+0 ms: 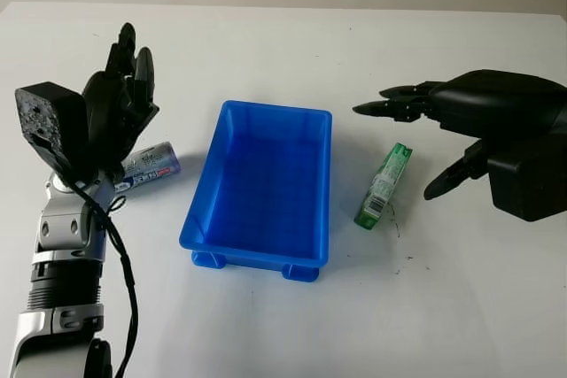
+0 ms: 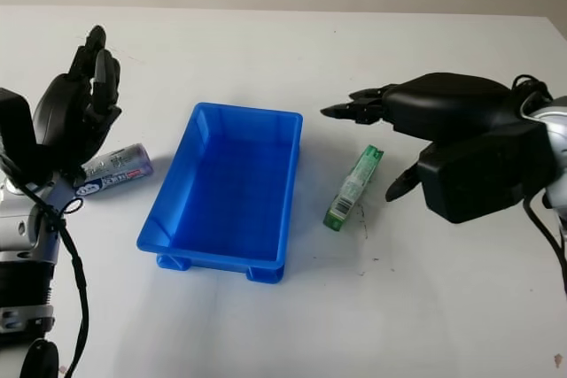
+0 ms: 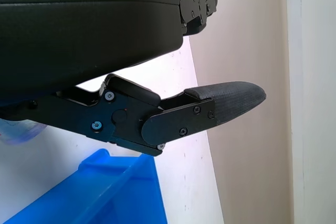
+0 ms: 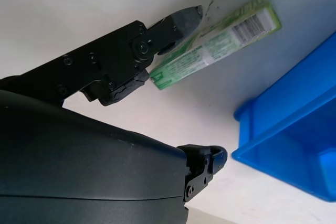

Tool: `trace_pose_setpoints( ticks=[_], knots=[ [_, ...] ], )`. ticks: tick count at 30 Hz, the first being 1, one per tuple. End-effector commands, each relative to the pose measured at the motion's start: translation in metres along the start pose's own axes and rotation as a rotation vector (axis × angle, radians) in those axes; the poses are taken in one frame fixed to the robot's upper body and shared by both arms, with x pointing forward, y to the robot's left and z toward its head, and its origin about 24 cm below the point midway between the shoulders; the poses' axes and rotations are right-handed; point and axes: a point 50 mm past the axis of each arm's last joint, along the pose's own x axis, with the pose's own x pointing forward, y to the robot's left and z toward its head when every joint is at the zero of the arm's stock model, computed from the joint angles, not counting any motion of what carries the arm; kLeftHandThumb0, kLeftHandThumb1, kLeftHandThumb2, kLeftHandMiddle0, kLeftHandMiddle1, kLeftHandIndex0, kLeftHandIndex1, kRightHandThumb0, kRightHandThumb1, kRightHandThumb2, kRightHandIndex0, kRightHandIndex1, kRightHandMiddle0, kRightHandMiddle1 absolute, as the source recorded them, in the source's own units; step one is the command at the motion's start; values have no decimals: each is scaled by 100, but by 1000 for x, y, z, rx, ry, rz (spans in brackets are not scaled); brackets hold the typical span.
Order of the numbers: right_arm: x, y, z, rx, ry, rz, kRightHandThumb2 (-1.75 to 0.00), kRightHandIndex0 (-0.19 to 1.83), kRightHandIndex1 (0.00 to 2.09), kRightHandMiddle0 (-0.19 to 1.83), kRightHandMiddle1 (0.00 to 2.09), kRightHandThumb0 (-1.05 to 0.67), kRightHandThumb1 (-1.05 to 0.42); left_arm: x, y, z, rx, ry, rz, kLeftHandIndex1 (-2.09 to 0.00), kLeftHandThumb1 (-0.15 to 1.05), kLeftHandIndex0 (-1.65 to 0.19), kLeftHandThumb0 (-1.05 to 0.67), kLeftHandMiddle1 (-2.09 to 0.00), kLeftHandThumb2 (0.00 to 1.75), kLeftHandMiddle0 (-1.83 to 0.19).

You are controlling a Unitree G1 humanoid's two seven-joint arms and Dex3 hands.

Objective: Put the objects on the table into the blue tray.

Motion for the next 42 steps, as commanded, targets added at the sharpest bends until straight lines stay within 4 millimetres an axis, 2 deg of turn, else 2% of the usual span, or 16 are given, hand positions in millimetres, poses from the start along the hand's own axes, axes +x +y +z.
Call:
trace_pose_setpoints(
  ticks=[1,9,15,25,26,27,28,30,33,35,38,39,40,42],
  knots=[
    [2,7,2,-3,-27,15,-6,26,13,34,9,-34,-75,3,2,7,19,-23,-4,-2,105,19,-82,-3,70,19],
    [8,25,6,-37,-52,52,-7,34,13,37,7,-35,-80,2,1,6,14,-17,-5,-2,105,19,-82,-2,70,19],
    [16,42,2,-31,-87,50,-7,39,14,40,8,-38,-85,2,2,6,15,-18,1,-3,105,18,-82,-4,70,19],
    [21,66,-7,-76,-154,-65,-6,54,21,55,16,-25,-86,2,3,6,25,-12,3,-4,105,18,-82,-5,71,18],
    [22,67,-8,-94,-160,-73,-6,56,26,54,25,-23,-90,2,3,6,23,-11,4,-4,105,18,-82,-5,70,18],
    [23,69,-8,-113,-164,-77,-6,51,46,39,62,-20,-94,1,3,6,25,-11,3,-4,105,18,-82,-5,70,18],
    [24,70,-9,-134,-169,-85,-6,42,68,28,87,-19,-96,1,3,6,26,-11,3,-4,105,18,-82,-5,70,18],
    [25,73,-11,-174,-169,-102,-5,24,120,18,123,-18,-99,1,3,6,26,-12,-2,-4,105,19,-82,-5,70,19],
    [28,77,-13,-228,-174,-122,-5,8,175,11,159,-18,-96,1,4,7,30,-14,-2,-4,105,19,-82,-5,71,18],
    [29,80,-15,-266,-169,-130,-5,6,188,9,171,-19,-94,0,5,7,32,-16,0,-5,105,18,-82,-6,71,17],
    [31,84,-19,-307,-169,-153,-5,15,181,13,170,-24,-93,0,6,6,25,-14,4,-5,105,18,-82,-6,69,17],
    [32,85,-20,-318,-165,-153,-5,19,185,16,174,-27,-93,0,6,7,27,-17,6,-5,105,18,-82,-6,69,17],
    [33,86,-22,-325,-161,-154,-5,23,199,16,191,-32,-93,0,6,7,28,-19,6,-5,105,17,-82,-6,69,16],
    [33,86,-24,-351,-146,-150,-7,47,207,26,205,-41,-97,-1,6,7,29,-20,7,-5,105,17,-82,-6,68,15]
  ],
)
